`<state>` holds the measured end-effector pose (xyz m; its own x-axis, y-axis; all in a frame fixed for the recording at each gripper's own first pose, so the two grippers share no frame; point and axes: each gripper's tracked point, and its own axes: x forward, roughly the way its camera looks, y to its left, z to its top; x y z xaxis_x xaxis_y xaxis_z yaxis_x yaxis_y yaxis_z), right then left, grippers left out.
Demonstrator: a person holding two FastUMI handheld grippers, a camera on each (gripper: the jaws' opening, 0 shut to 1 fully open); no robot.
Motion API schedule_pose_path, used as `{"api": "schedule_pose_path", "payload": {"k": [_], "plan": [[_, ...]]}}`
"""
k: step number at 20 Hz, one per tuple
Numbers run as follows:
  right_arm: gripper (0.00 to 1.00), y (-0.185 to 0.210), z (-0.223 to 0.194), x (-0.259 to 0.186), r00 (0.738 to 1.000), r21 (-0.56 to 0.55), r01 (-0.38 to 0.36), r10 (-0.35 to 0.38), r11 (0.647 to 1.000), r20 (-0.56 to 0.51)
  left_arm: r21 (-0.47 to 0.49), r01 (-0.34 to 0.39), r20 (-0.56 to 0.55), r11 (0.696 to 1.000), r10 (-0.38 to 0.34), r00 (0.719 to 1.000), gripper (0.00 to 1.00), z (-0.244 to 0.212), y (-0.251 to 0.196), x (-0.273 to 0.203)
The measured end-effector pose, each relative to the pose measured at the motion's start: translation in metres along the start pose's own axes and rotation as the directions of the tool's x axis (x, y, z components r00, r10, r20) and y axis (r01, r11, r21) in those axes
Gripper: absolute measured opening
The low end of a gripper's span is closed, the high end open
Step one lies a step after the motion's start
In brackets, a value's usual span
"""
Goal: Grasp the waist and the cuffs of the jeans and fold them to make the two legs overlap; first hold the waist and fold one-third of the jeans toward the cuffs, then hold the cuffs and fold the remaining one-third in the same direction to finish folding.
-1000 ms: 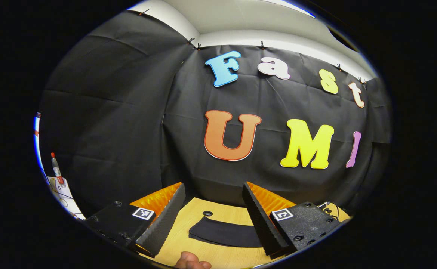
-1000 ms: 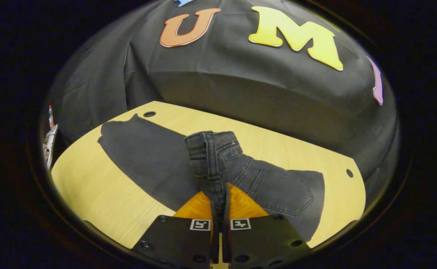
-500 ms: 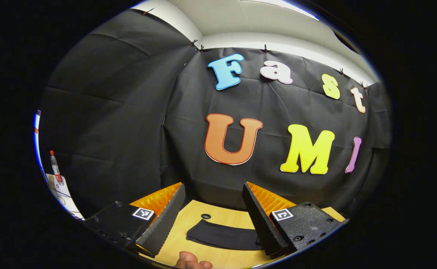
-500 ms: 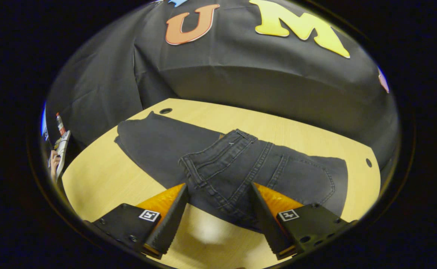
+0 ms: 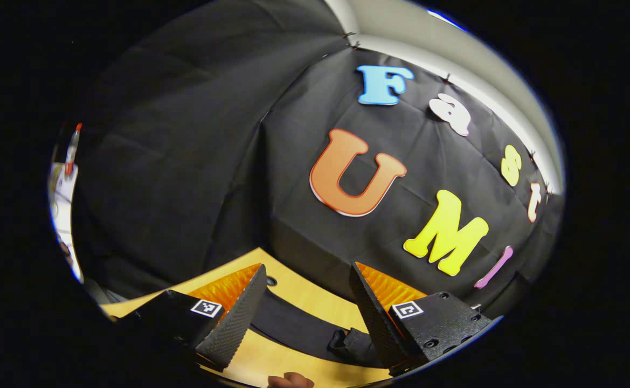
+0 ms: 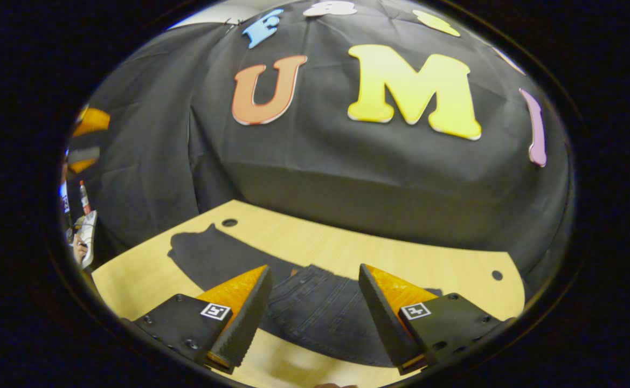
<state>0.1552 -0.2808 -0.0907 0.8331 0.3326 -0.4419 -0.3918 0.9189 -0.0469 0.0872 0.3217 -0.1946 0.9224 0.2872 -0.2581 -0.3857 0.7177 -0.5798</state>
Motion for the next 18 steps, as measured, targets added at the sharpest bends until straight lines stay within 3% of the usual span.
{"api": "schedule_pose_path", "payload": {"k": [3,6,8,9,12,18], "plan": [[0.97,-0.025,0.047,-0.025,0.995,0.018,0.044,-0.046,0.999,0.092,-0.254,-0.023,-0.125,0.967,-0.009,0.992,0.99,-0.039,0.006,0.002],[0.98,-0.048,0.091,-0.053,0.979,0.035,0.091,-0.096,0.995,0.181,-0.460,-0.109,-0.230,0.881,0.000,0.973,0.99,-0.072,0.012,0.011],[0.97,-0.063,0.113,-0.069,0.965,0.037,0.120,-0.125,0.992,0.229,-0.582,-0.169,-0.284,0.795,-0.004,0.959,1.00,-0.084,0.008,0.008],[0.96,-0.071,0.120,-0.074,0.958,0.038,0.143,-0.148,0.989,0.244,-0.613,-0.190,-0.294,0.767,0.001,0.956,0.99,-0.085,0.005,0.008],[0.97,-0.089,0.137,-0.094,0.942,0.070,0.182,-0.194,0.981,0.275,-0.659,-0.214,-0.302,0.721,0.008,0.953,0.99,-0.095,0.012,0.022],[0.98,-0.118,0.166,-0.128,0.901,0.095,0.252,-0.269,0.963,0.341,-0.690,-0.240,-0.309,0.683,0.022,0.951,0.98,-0.121,0.040,0.051]]}}
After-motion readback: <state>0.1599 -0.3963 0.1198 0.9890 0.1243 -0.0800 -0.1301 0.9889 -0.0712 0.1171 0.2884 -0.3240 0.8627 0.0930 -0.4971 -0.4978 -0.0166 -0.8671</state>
